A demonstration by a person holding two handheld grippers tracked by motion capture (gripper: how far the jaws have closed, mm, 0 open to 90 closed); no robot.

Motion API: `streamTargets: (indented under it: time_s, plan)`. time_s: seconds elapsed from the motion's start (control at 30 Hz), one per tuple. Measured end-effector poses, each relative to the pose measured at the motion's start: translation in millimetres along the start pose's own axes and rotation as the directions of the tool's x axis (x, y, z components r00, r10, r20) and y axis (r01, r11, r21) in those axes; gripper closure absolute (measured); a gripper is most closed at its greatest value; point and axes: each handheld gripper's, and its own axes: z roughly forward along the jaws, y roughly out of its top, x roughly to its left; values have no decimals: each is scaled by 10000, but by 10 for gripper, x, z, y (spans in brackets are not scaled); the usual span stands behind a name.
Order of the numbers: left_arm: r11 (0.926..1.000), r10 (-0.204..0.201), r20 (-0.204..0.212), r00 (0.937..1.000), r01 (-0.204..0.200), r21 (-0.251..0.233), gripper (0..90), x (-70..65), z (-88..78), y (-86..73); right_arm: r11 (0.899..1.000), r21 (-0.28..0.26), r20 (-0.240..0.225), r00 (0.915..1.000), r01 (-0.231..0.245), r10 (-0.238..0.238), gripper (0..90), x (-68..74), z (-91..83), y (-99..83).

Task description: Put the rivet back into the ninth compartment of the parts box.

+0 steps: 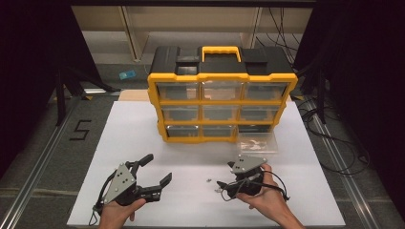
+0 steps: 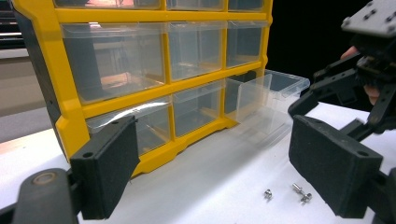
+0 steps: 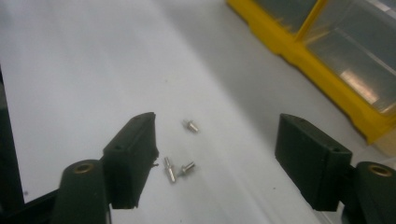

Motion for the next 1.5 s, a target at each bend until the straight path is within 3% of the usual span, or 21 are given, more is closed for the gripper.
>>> streamTargets:
  time_s: [0.1, 0.13, 0.23, 0.57, 0.63, 0.8, 0.83, 1.0, 1.3, 1.43, 1.5]
  plan:
    - [9999, -97, -76, 9999, 98, 135, 160, -12, -8, 0, 9972, 715, -94, 9998, 199, -193, 364, 19, 124, 23]
    - [9998, -115, -79, 9999, 116, 141, 160, -13, -8, -1, 9972, 715, -94, 9998, 199, -193, 364, 19, 124, 23]
    - [10000, -4, 29, 10000, 4, -19, 160, 1, 1, 0, 9869, 1554, -380, 9986, 425, -370, 413, 34, 246, 57]
    - [9998, -105, -59, 9999, 106, 137, 160, -12, -7, 0, 9684, 2444, -648, 9972, 508, -359, 476, -10, 390, 70]
    - [9999, -88, -32, 10000, 88, 145, 161, -16, -4, 0, 9662, 2564, -657, 9978, 282, -117, 494, -25, 416, 71]
    - [10000, -2, -15, 10000, 3, 81, 161, -4, -5, 4, 9531, 3017, -821, 9966, 237, 12, 541, -52, 468, 72]
    - [9998, -123, -77, 9999, 124, 154, 161, -9, -15, 4, 9461, 3237, -895, 9959, 137, 162, 560, -70, 482, 72]
    - [10000, 6, 17, 10000, -6, 17, 161, 0, 0, 2, 9445, 3283, -1145, 9930, 90, 304, 594, -76, 511, 71]
    - [9998, -102, -66, 9999, 103, 150, 162, -6, -13, 3, 9286, 3706, -1593, 9862, 179, 446, 678, -92, 572, 75]
    - [10000, 21, -16, 10000, -21, 51, 162, 3, -3, 3, 9215, 3880, -1639, 9852, 184, 494, 704, -96, 598, 69]
    - [9998, -102, -75, 9999, 103, 160, 162, -7, -14, 5, 9205, 3899, -1635, 9857, 265, 409, 724, -95, 622, 62]
